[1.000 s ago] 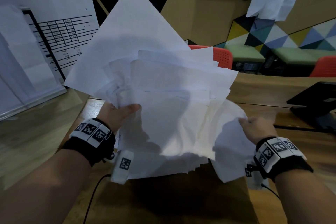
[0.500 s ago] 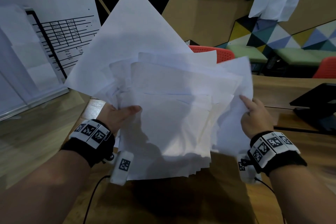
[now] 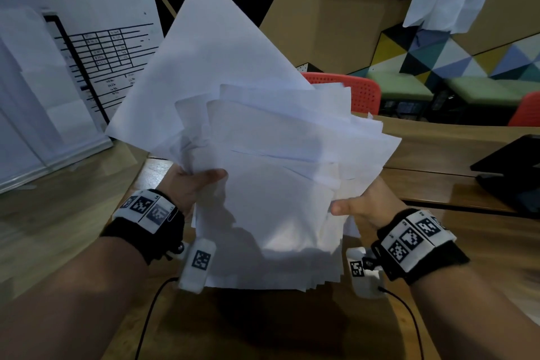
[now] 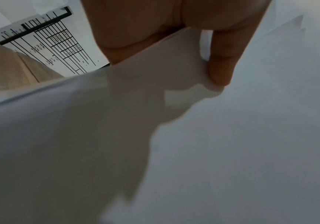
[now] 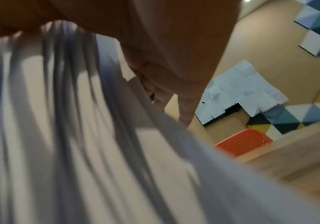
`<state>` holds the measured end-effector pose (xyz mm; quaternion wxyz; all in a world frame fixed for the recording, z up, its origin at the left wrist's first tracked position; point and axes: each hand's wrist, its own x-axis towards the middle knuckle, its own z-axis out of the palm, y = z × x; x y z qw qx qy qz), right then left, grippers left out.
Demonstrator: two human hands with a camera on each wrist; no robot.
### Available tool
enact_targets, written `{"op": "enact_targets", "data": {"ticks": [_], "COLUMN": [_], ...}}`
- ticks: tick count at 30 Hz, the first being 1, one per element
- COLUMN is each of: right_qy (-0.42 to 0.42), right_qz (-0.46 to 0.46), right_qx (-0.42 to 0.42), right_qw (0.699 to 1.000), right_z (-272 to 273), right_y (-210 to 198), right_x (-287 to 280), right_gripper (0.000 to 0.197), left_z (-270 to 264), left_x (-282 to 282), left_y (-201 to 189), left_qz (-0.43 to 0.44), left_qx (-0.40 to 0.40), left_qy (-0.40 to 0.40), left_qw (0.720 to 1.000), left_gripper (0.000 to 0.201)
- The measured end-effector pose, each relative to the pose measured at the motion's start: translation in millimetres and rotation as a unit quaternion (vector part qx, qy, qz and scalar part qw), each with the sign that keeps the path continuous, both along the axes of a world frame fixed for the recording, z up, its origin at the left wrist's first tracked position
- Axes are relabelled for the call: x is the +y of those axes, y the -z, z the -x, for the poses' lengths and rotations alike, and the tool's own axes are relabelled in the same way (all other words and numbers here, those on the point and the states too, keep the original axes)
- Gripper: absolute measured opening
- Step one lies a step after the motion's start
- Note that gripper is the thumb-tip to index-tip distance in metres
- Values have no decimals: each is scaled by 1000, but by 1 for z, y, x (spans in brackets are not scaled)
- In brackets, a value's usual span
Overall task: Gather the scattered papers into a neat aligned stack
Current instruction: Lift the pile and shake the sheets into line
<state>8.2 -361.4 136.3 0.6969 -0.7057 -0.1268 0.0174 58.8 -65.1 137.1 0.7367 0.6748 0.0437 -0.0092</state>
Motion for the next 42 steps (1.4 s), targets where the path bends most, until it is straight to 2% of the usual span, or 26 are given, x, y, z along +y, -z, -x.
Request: {"op": "enact_targets", "data": {"ticks": [3,6,7,10,13,15,16,17,18,19,20,21,23,25,28,31,33,35,37,38,39,41,42], "right_qy": [20,69,90,121,143,167,178,184,185,195,213,242,312,331,311,283,267,247,212,192,178,170,180], "right_qz": [-33,-29,-42,-96,-127,-153,-168,-179,-181,-166,-141,-112,-84,-110,-132,-101,-101,-90,-71,-70,-71,-69,-66], "right_qx": [-12,-25,-24,11,46,42,31,22,23,23,19,13,4,0,-18,-10,11,18,12,8,5,2,3], "right_qw": [999,997,995,988,981,973,969,966,966,966,967,964,946,937,941,954,958,965,975,979,981,983,981], "right_z": [5,11,12,14,11,9,9,9,10,11,13,15,16,16,19,21,22,23,23,23,22,21,20], "right_y": [0,3,5,10,10,8,8,7,5,2,-1,-5,-11,-13,-14,-7,-4,-5,-7,-8,-8,-8,-8], "right_x": [8,14,15,13,10,11,12,15,18,22,27,32,39,39,34,29,27,22,19,19,18,18,19], "right_gripper": [56,37,34,47,42,32,35,53,74,84,82,71,45,35,49,54,51,45,43,45,48,47,43], "left_z": [0,7,10,8,-2,-7,-5,-3,0,3,6,12,27,36,42,39,33,22,14,10,11,13,14], "left_x": [-2,-10,-13,-15,-13,-12,-14,-16,-19,-23,-27,-33,-41,-42,-34,-22,-16,-10,-4,-2,-3,-3,-5], "left_y": [-3,-11,-15,-15,-5,0,-5,-9,-14,-17,-18,-21,-29,-34,-37,-31,-34,-37,-46,-51,-60,-68,-72], "left_qz": [-5,-33,-38,-28,-23,-80,-118,-151,-179,-190,-198,-200,-191,-192,-220,-248,-198,-115,-78,-83,-98,-169,-197], "left_qx": [2,-21,-28,-32,11,23,35,50,56,60,59,48,17,-13,-45,-63,-90,-100,-98,-110,-130,-175,-183], "left_qy": [-11,-7,-7,24,39,12,2,-15,-32,-49,-63,-67,-74,-88,-66,-48,-33,-30,-43,-49,-44,-26,-26], "left_qw": [1000,999,999,999,999,996,992,987,982,979,976,976,979,977,972,966,976,988,991,989,986,970,963], "left_gripper": [24,19,18,22,56,82,91,91,83,69,55,46,39,35,51,50,39,40,37,29,29,52,52]}}
